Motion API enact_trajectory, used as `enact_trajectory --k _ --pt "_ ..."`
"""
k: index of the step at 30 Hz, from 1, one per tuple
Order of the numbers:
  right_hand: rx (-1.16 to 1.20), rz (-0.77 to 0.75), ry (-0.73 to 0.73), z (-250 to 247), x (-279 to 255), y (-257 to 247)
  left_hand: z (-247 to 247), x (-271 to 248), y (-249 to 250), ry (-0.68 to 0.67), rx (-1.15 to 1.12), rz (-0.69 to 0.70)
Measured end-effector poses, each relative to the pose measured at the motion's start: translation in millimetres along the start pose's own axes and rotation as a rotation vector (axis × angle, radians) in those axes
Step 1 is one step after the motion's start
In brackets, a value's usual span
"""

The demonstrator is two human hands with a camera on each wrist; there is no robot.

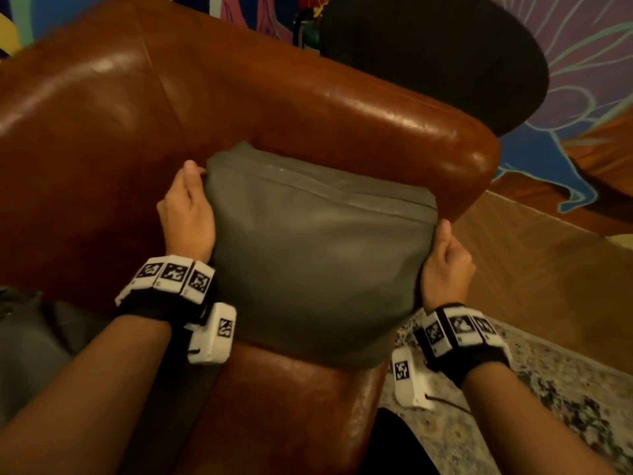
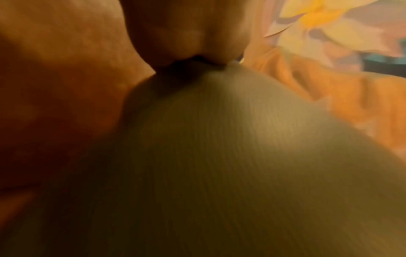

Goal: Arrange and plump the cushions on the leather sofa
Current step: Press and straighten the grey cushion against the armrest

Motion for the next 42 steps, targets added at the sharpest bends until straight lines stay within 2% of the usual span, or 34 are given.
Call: enact_trajectory --k 3,7,9,11,13,16,19,22,25,26,28,33,35,37,39,41,42 --pt "0.079 0.121 -0.024 -8 0 5 -12 14 8 -0.076 -0.011 -0.047" --pt "0.091 0.259 -0.238 10 22 -15 2 42 2 -0.244 -0.123 -0.313" --pt "0.06 0.252 -0.279 17 34 -28 14 46 5 -0.35 -0.11 -0.421" --pt "-0.01 0.22 -0.255 15 41 -38 19 52 10 -0.349 -0.039 -0.429" --pt "0.042 0.238 -0.284 12 41 -40 19 57 14 -0.37 -0.012 -0.433" --pt "0.23 0.364 -0.393 5 32 -31 20 52 16 -0.55 -0.09 -0.527" --pt "0.265 0.516 -0.517 8 28 -17 23 45 19 -0.715 -0.07 -0.588" --pt "0.186 0.546 -0.565 14 33 -30 23 52 27 -0.701 0.0 -0.605" --pt "0.081 0.483 -0.522 17 47 -44 19 64 42 -0.593 0.405 -0.381" --pt "0.013 0.433 -0.495 15 51 -49 18 66 48 -0.563 0.463 -0.338" --pt "-0.063 0.357 -0.444 11 57 -54 22 70 52 -0.535 0.434 -0.339" --pt "0.065 0.337 -0.523 5 51 -50 21 63 44 -0.723 0.003 -0.68" --pt "0.059 0.264 -0.484 5 54 -52 23 58 40 -0.72 -0.064 -0.747" --pt "0.047 0.243 -0.457 9 56 -54 22 60 38 -0.646 -0.124 -0.716" --pt "0.105 0.332 -0.45 13 54 -49 22 65 35 -0.505 -0.189 -0.67" --pt "0.139 0.382 -0.454 13 47 -46 15 75 33 -0.404 -0.085 -0.515" --pt "0.143 0.387 -0.459 12 43 -45 17 84 22 -0.401 -0.048 -0.478"
Point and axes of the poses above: each hand's wrist, its own x-axis towards the middle knuckle, its own z-axis out of the palm, y = z × x, the point moved 6 cm from there along x, towards the middle knuckle, and after that the axes turned 1 degree about -y, right-handed, at the moved point
